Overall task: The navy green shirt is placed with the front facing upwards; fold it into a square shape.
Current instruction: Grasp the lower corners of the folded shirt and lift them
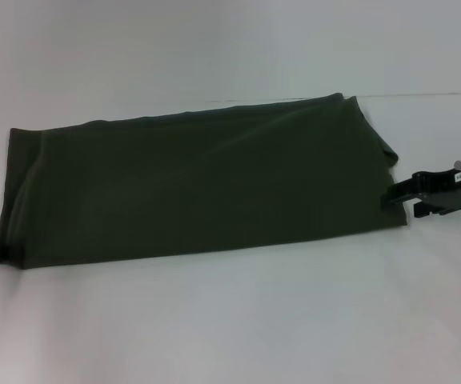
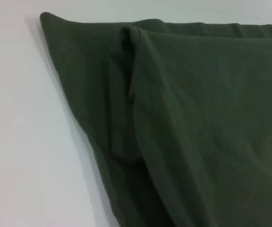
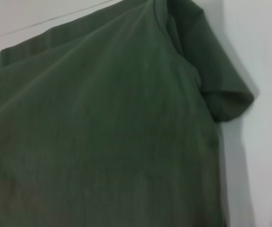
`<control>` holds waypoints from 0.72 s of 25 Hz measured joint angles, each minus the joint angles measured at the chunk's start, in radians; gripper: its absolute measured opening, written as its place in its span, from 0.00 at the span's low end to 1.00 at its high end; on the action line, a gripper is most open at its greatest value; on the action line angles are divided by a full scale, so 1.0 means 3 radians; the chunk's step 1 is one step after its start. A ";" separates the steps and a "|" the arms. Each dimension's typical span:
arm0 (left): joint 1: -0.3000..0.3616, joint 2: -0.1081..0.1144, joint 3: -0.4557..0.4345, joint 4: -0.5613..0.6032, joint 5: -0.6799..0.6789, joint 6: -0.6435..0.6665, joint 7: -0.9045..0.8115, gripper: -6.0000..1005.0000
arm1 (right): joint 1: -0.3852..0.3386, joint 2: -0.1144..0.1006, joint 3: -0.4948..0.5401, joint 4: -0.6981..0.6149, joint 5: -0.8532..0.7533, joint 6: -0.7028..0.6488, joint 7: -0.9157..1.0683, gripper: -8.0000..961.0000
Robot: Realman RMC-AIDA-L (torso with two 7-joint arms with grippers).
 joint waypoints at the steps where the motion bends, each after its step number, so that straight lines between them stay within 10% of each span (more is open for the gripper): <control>1: 0.0000 0.0000 0.0000 0.0000 0.0000 0.0000 0.0000 0.05 | 0.0001 0.0011 0.0000 0.0003 0.0000 0.0020 -0.0003 0.75; 18: 0.0000 0.0004 0.0000 0.0005 0.0000 -0.0002 0.0006 0.05 | 0.0031 0.0132 -0.0122 0.0065 -0.0009 0.0280 -0.0010 0.72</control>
